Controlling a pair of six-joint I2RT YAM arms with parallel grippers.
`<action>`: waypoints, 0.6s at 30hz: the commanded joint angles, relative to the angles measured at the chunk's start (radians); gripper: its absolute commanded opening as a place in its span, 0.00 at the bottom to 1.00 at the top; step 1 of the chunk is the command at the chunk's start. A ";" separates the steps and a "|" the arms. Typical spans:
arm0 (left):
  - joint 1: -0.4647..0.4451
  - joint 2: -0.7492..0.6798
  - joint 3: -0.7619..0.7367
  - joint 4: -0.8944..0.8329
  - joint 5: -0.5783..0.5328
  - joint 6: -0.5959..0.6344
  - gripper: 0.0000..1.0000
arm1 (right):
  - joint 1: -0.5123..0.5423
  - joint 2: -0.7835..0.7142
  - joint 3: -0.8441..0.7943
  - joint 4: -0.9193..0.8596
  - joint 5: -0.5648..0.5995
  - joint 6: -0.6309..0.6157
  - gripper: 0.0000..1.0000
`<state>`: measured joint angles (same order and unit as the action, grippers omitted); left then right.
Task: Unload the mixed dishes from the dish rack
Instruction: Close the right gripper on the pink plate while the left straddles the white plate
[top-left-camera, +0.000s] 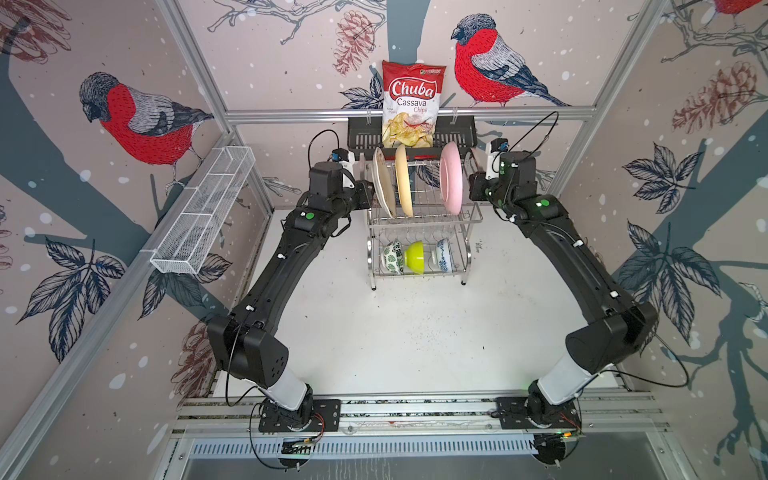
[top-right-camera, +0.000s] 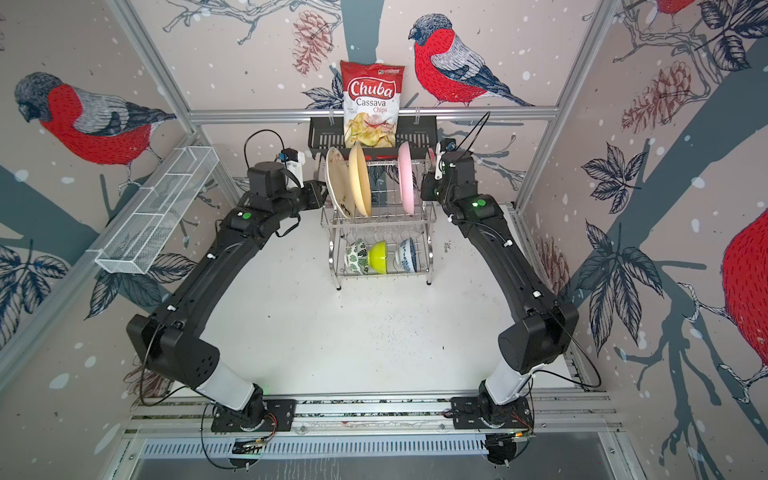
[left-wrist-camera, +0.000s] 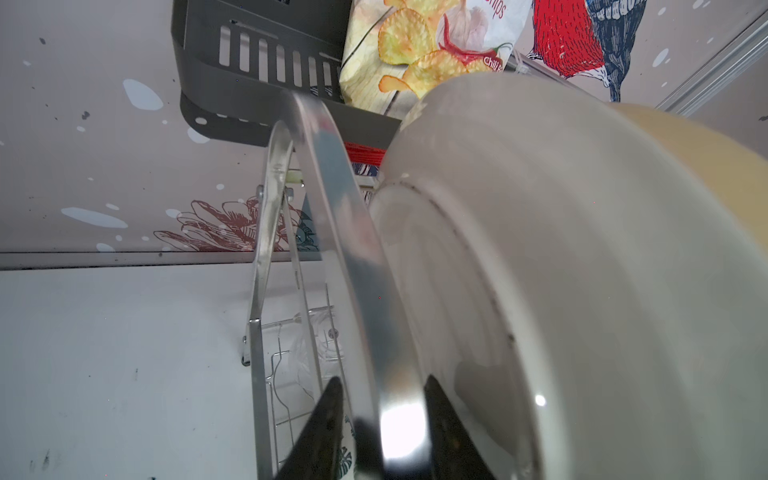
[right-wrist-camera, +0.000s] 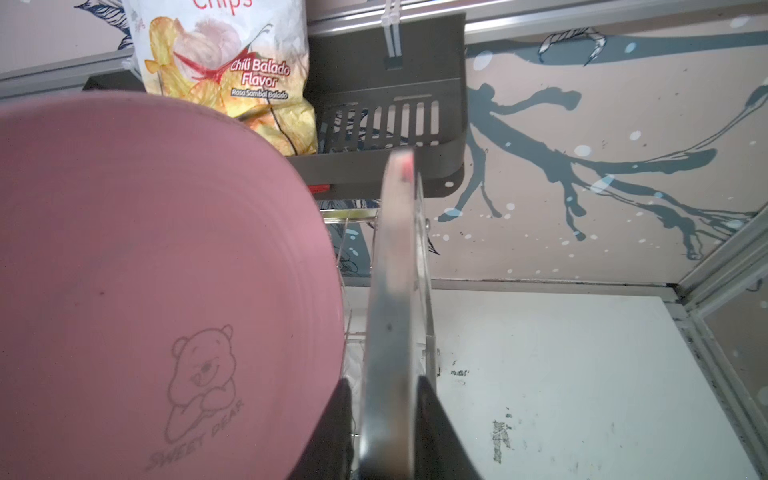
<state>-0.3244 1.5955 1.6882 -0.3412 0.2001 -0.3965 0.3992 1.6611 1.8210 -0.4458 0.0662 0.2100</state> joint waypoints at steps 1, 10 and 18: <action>-0.006 -0.023 -0.012 -0.007 0.035 -0.028 0.41 | 0.002 -0.034 -0.007 0.004 -0.096 0.063 0.38; -0.006 -0.101 -0.049 -0.011 0.033 -0.032 0.56 | 0.001 -0.164 -0.077 0.023 -0.141 0.082 0.53; -0.006 -0.160 -0.074 -0.051 0.014 -0.014 0.58 | 0.000 -0.234 -0.035 0.045 -0.226 0.112 0.55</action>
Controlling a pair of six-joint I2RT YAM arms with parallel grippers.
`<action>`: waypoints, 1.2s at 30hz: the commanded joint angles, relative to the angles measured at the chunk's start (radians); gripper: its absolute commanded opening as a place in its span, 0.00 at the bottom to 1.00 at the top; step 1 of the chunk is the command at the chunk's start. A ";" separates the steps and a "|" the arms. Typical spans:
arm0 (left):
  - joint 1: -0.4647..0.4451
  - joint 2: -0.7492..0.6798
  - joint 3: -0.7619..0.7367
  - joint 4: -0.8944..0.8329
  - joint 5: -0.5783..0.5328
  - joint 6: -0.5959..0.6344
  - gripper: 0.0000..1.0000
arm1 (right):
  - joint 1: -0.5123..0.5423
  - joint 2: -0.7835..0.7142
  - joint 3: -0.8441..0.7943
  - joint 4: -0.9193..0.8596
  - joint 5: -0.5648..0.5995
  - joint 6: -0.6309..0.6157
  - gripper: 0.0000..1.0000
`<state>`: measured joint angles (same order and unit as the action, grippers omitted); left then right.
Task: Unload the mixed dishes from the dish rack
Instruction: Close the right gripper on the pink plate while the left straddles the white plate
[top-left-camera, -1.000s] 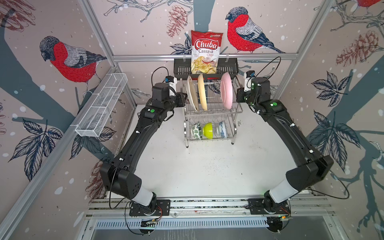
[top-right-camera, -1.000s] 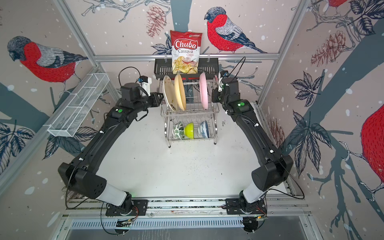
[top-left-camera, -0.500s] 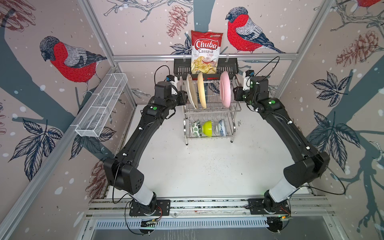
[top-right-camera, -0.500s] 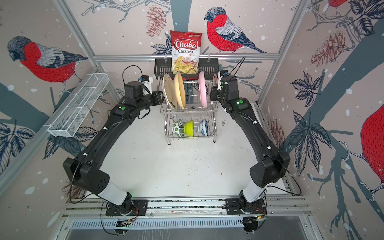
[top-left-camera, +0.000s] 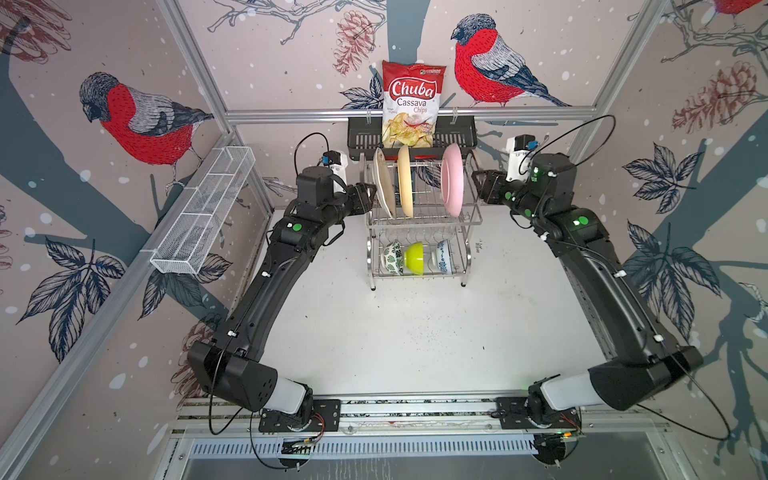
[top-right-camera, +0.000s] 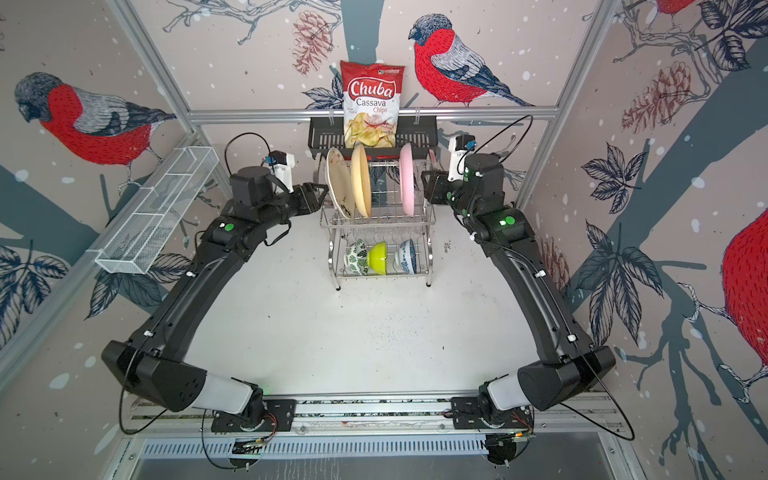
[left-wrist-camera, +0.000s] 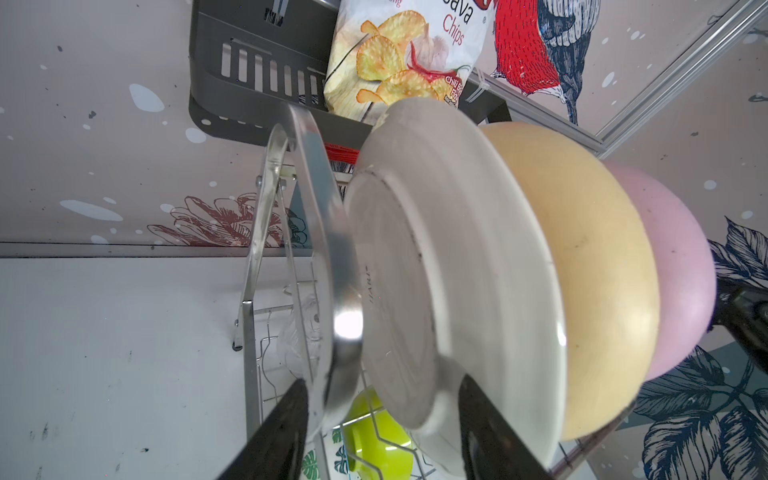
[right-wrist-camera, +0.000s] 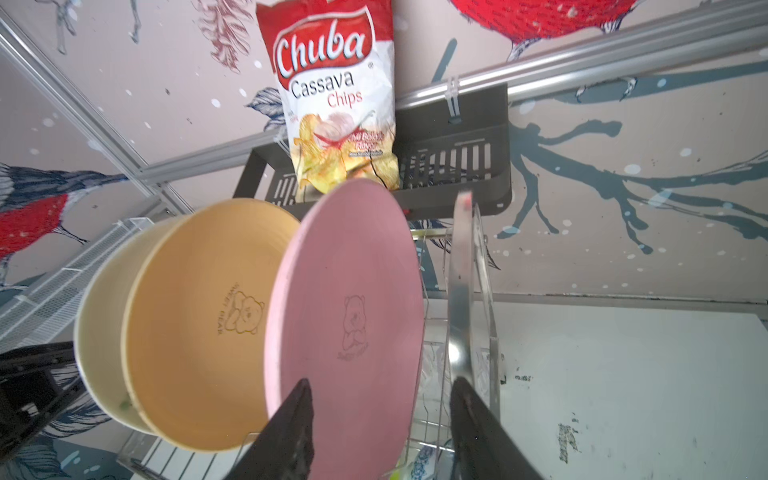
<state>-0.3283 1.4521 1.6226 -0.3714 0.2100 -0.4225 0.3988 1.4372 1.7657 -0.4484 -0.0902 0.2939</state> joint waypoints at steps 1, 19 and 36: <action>-0.002 -0.025 -0.016 -0.021 0.001 0.013 0.58 | 0.000 -0.007 0.033 0.052 -0.097 0.035 0.55; -0.002 -0.085 -0.116 -0.054 -0.011 0.039 0.59 | 0.003 0.184 0.196 0.038 -0.303 0.090 0.40; -0.002 -0.065 -0.159 -0.034 0.006 0.035 0.58 | 0.014 0.261 0.194 0.046 -0.300 0.107 0.28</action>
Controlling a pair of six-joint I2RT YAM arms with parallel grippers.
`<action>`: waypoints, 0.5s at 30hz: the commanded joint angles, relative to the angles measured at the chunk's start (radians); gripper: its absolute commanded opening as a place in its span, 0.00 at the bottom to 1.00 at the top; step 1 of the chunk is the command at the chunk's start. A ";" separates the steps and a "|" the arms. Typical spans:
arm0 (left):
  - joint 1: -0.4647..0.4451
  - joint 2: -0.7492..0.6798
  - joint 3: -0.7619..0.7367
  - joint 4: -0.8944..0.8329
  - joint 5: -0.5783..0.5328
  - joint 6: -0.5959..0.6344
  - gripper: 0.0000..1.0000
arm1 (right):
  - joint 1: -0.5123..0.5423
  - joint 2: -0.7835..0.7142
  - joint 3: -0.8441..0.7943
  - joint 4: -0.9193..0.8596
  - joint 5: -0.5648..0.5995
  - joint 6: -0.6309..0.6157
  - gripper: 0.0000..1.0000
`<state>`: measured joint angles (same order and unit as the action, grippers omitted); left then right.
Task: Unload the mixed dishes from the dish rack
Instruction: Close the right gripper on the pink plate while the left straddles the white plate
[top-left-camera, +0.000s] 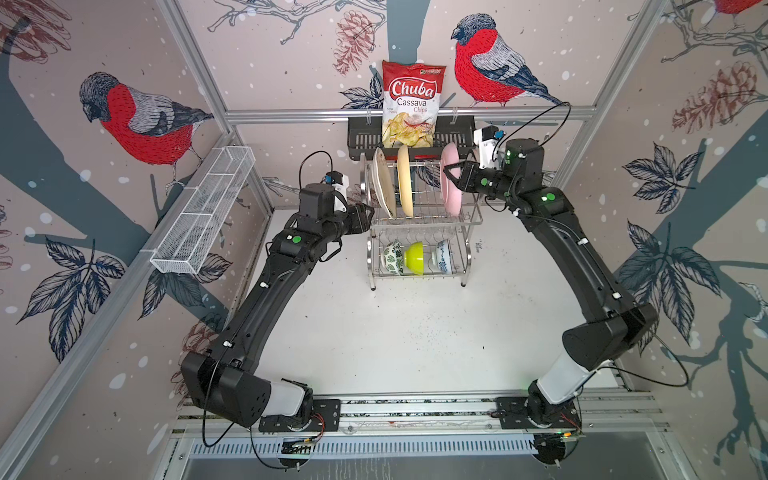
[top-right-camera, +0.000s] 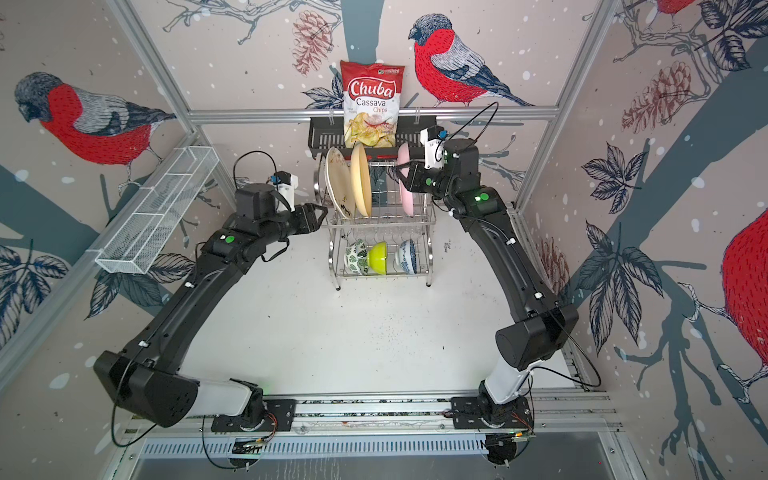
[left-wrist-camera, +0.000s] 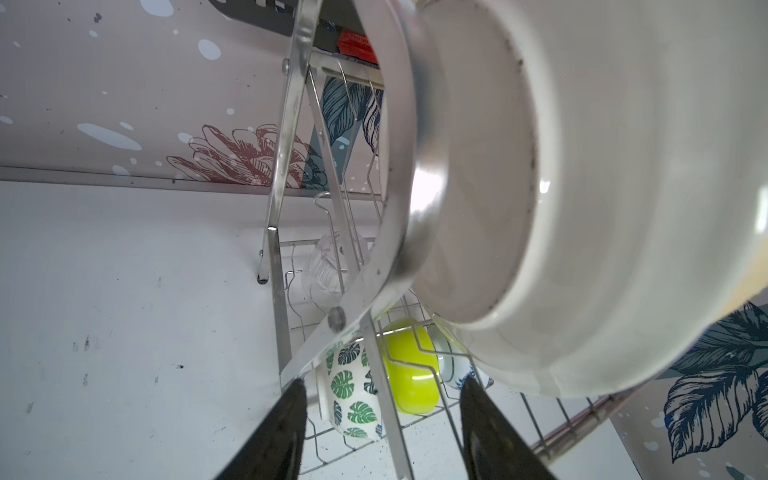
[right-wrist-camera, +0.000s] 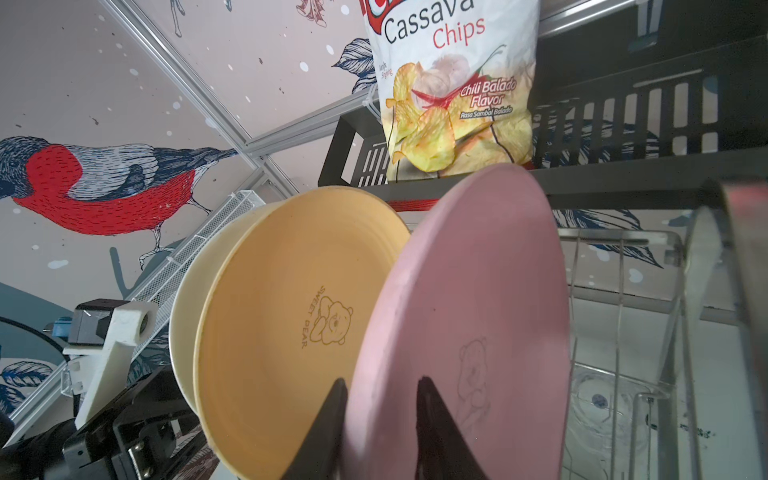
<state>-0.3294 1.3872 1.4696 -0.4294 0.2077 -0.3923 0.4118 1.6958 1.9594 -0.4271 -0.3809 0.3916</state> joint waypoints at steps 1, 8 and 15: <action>-0.001 0.001 -0.008 0.024 0.010 0.005 0.58 | 0.001 0.002 -0.003 0.026 -0.007 0.010 0.26; -0.001 0.008 -0.007 0.025 0.013 0.004 0.58 | 0.001 -0.001 -0.024 0.034 -0.004 0.014 0.17; 0.000 0.012 -0.014 0.027 0.018 0.001 0.58 | 0.004 -0.010 -0.024 0.038 0.008 0.015 0.13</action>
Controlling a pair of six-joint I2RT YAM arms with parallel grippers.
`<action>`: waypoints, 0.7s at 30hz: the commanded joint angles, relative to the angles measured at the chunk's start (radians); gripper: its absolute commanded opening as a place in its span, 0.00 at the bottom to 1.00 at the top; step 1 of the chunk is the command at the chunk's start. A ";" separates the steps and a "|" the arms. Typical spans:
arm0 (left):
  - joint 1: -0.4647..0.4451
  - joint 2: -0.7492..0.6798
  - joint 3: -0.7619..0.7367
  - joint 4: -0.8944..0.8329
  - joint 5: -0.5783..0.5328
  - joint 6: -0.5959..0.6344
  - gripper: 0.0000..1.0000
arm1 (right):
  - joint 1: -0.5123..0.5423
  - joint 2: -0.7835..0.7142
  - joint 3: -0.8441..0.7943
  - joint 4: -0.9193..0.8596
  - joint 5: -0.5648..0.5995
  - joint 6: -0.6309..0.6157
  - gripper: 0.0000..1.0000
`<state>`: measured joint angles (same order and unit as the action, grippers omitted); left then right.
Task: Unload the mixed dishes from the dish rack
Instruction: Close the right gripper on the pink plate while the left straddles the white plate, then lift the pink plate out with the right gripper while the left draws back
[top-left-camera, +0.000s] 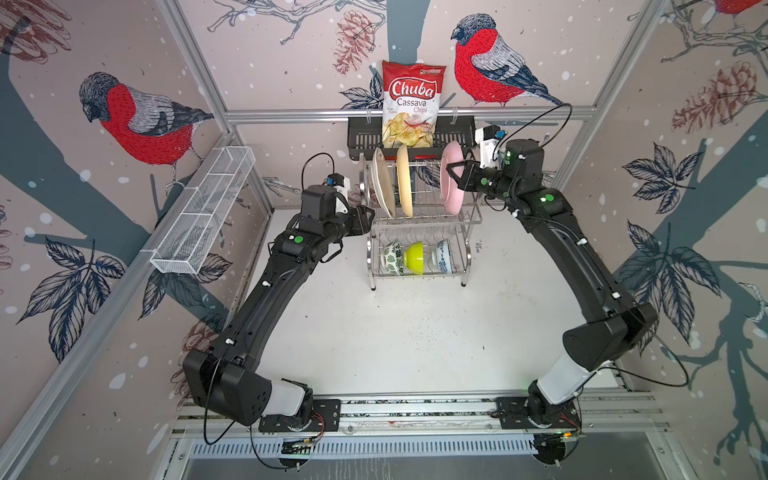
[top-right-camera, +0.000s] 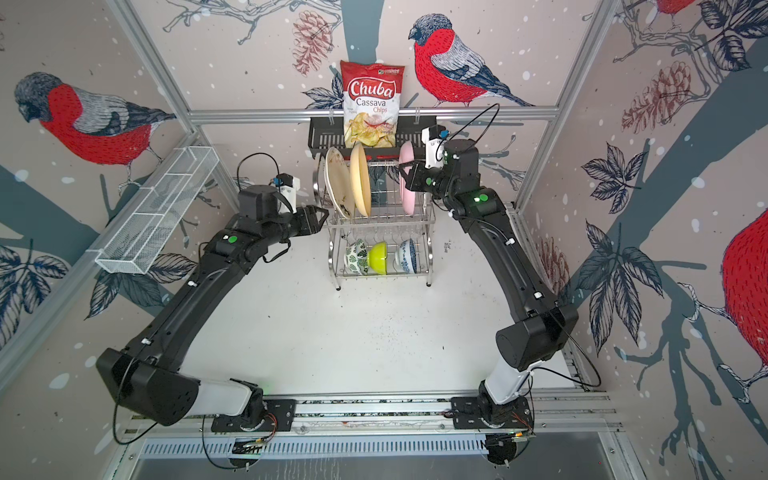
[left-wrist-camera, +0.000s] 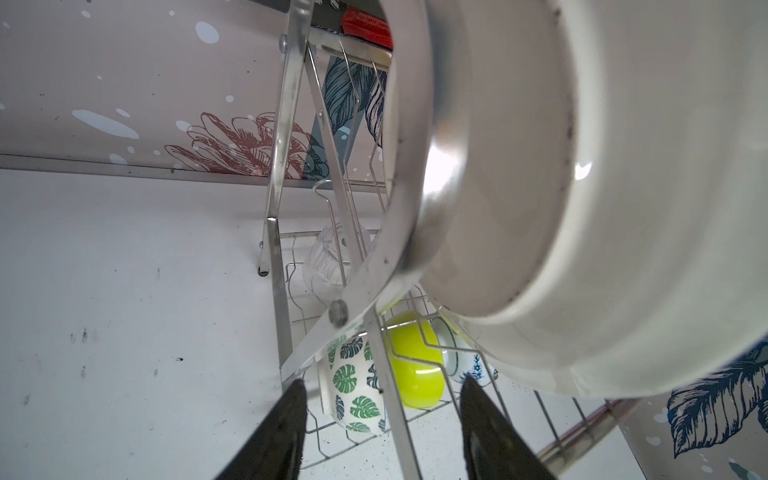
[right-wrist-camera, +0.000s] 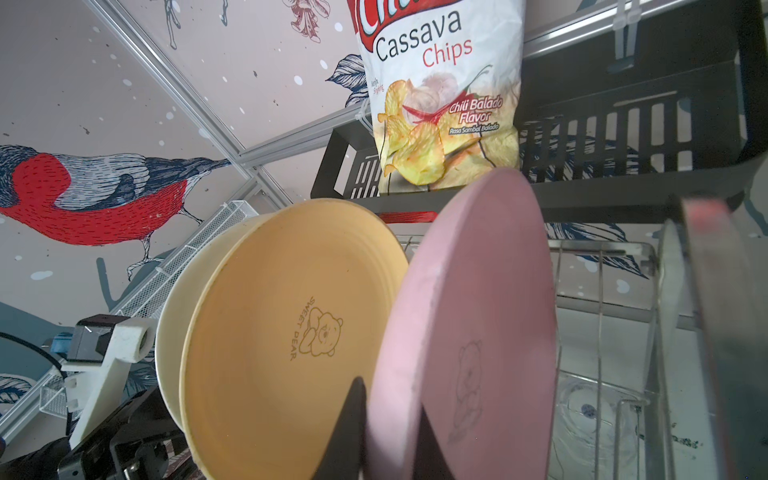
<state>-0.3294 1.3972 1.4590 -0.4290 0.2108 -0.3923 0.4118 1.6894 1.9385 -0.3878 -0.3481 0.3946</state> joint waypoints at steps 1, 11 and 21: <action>0.000 0.003 -0.004 0.027 0.016 0.001 0.58 | 0.002 -0.006 -0.003 0.000 -0.025 0.013 0.12; 0.000 0.006 -0.007 0.029 0.015 0.001 0.58 | 0.005 -0.030 0.008 0.038 -0.033 0.035 0.06; -0.001 0.004 0.003 0.022 0.014 0.001 0.58 | 0.007 -0.026 0.100 0.034 -0.069 0.059 0.05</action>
<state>-0.3294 1.4044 1.4517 -0.4290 0.2111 -0.3927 0.4149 1.6688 2.0151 -0.3916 -0.3885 0.4458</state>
